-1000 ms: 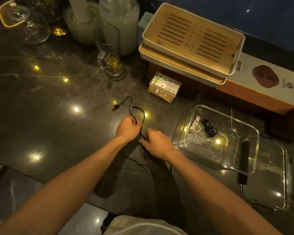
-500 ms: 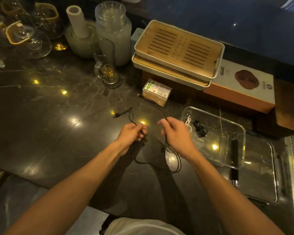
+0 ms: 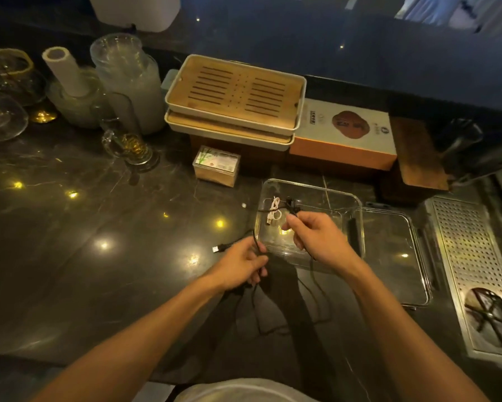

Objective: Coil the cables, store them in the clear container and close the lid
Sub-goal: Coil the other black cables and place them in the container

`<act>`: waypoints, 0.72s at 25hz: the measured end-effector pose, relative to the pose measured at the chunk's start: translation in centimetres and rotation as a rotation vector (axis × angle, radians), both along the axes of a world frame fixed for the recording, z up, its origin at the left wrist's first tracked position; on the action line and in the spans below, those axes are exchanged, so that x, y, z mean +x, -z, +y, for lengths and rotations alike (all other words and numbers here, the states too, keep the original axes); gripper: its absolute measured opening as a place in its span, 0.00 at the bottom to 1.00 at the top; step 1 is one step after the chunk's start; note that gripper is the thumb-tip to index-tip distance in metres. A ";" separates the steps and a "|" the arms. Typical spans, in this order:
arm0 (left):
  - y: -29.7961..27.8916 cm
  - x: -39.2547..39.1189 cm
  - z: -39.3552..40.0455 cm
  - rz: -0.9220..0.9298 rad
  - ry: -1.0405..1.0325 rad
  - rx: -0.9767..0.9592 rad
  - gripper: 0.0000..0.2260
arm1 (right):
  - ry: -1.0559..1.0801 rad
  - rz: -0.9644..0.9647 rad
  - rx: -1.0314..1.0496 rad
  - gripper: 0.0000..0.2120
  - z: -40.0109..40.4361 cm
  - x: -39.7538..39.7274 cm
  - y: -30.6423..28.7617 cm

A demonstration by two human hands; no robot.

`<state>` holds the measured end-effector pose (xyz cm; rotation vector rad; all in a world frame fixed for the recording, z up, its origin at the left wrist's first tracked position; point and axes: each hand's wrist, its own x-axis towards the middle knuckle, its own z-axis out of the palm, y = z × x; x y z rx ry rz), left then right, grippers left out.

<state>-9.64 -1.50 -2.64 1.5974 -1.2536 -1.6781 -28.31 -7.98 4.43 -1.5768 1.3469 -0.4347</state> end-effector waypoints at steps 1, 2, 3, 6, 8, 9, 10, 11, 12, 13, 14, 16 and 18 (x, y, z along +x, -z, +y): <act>-0.4 -0.4 0.1 -0.032 0.015 -0.076 0.04 | 0.031 -0.011 0.025 0.17 0.3 -0.4 0.4; -1.0 -0.9 0.2 -0.058 0.062 -0.146 0.02 | 0.057 -0.037 0.063 0.18 0.5 -0.5 0.7; -1.6 -1.4 0.3 -0.063 0.133 -0.203 0.01 | 0.073 -0.065 0.107 0.20 0.7 -0.7 0.9; -2.9 -3.1 0.3 -0.092 0.376 -0.291 0.01 | 0.087 -0.184 0.239 0.21 1.3 -1.0 0.9; -2.7 -3.9 -0.1 -0.104 0.445 -0.279 0.02 | 0.125 -0.294 0.286 0.17 1.5 -1.5 1.0; -2.5 -4.4 -0.3 -0.072 0.437 -0.244 0.04 | 0.156 -0.333 0.285 0.15 1.5 -2.1 1.2; -2.3 -4.6 -0.4 -0.008 0.373 -0.183 0.08 | 0.176 -0.356 0.281 0.15 1.6 -2.5 1.4; -2.3 -4.7 -0.7 0.087 0.256 -0.102 0.14 | 0.178 -0.367 0.279 0.15 1.7 -3.1 1.8; -2.2 -4.9 -1.1 0.200 0.105 -0.016 0.19 | 0.160 -0.366 0.283 0.16 1.8 -3.8 2.0; -2.4 -5.1 -1.4 0.315 -0.052 0.059 0.21 | 0.125 -0.354 0.286 0.16 2.0 -4.4 2.3; -2.6 -5.0 -1.9 0.429 -0.194 0.115 0.19 | 0.083 -0.339 0.299 0.15 2.2 -4.8 2.6; -2.9 -5.4 -3.1 0.618 -0.417 0.168 0.14 | 0.007 -0.304 0.332 0.14 2.4 -6.1 3.2; -3.4 -5.5 -3.9 0.684 -0.543 0.155 0.14 | -0.055 -0.270 0.352 0.13 2.7 -6.2 3.4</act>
